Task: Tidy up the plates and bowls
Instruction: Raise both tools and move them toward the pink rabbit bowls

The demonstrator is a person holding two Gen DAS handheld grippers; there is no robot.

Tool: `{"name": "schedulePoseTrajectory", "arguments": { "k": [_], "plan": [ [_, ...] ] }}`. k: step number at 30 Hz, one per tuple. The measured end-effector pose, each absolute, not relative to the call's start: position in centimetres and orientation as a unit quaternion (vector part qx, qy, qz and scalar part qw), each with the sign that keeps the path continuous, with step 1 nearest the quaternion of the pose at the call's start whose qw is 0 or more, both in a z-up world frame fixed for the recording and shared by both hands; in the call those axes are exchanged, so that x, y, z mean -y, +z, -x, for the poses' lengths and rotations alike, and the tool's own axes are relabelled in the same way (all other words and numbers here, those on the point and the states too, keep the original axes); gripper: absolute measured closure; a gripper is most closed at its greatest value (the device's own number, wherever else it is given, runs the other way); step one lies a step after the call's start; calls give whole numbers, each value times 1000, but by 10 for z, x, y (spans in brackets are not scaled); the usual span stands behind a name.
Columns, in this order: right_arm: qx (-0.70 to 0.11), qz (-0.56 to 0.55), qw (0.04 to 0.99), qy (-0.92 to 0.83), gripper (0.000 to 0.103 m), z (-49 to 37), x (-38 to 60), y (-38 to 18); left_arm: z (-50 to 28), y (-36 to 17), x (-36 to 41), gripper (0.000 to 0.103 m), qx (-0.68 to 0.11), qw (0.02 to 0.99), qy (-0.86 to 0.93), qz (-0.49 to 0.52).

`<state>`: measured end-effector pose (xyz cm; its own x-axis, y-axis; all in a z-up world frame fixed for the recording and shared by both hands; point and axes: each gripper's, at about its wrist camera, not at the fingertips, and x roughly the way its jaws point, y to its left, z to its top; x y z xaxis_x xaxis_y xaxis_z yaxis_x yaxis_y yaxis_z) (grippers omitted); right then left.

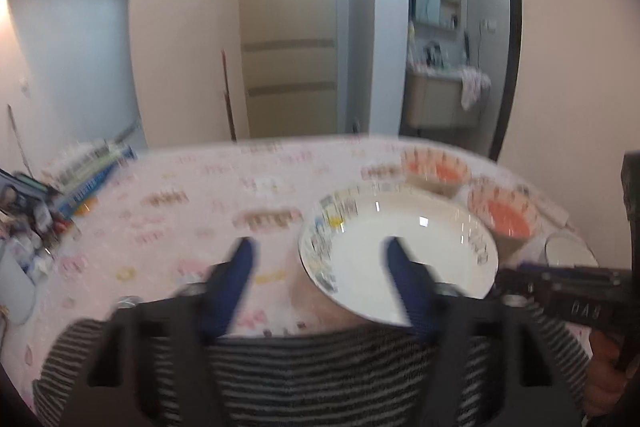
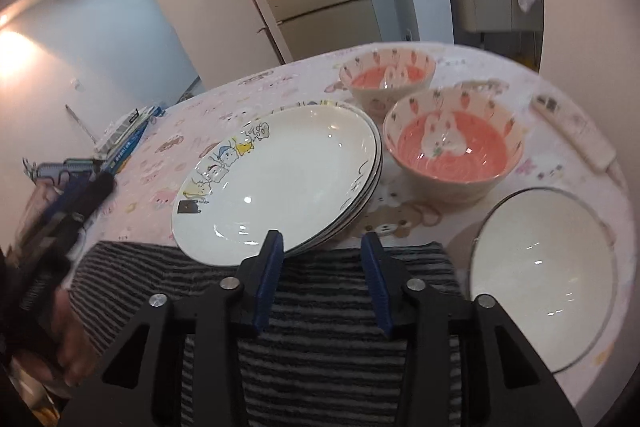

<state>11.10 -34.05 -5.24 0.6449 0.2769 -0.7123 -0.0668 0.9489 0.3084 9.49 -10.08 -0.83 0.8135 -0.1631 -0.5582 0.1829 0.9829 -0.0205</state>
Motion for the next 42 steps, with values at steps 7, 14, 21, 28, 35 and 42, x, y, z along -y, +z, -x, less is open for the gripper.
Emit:
{"name": "schedulePoseTrajectory", "arguments": {
  "k": [7, 14, 21, 28, 35, 42],
  "plan": [
    [-418, -135, 894, 88, 79, -130, 334, -64, -131, -44, 94, 65, -368, 922, -115, 40],
    [-410, -129, 900, 71, 103, -135, 338, -62, -141, -59, 99, 83, -400, 908, -120, 43],
    [-418, -133, 895, 78, 103, -144, 338, -67, -137, -55, 97, 86, -381, 916, -117, 38],
    [-370, -101, 921, 65, 103, -120, 351, -44, -99, -14, 111, 86, -257, 958, -124, -7],
    [-333, -101, 936, 62, 82, -99, 381, -10, -71, 15, 122, 3, -173, 977, -119, -23],
    [-278, -88, 955, 61, 51, -81, 404, 30, -62, 43, 127, 0, -151, 977, -150, -5]
  ]
}}
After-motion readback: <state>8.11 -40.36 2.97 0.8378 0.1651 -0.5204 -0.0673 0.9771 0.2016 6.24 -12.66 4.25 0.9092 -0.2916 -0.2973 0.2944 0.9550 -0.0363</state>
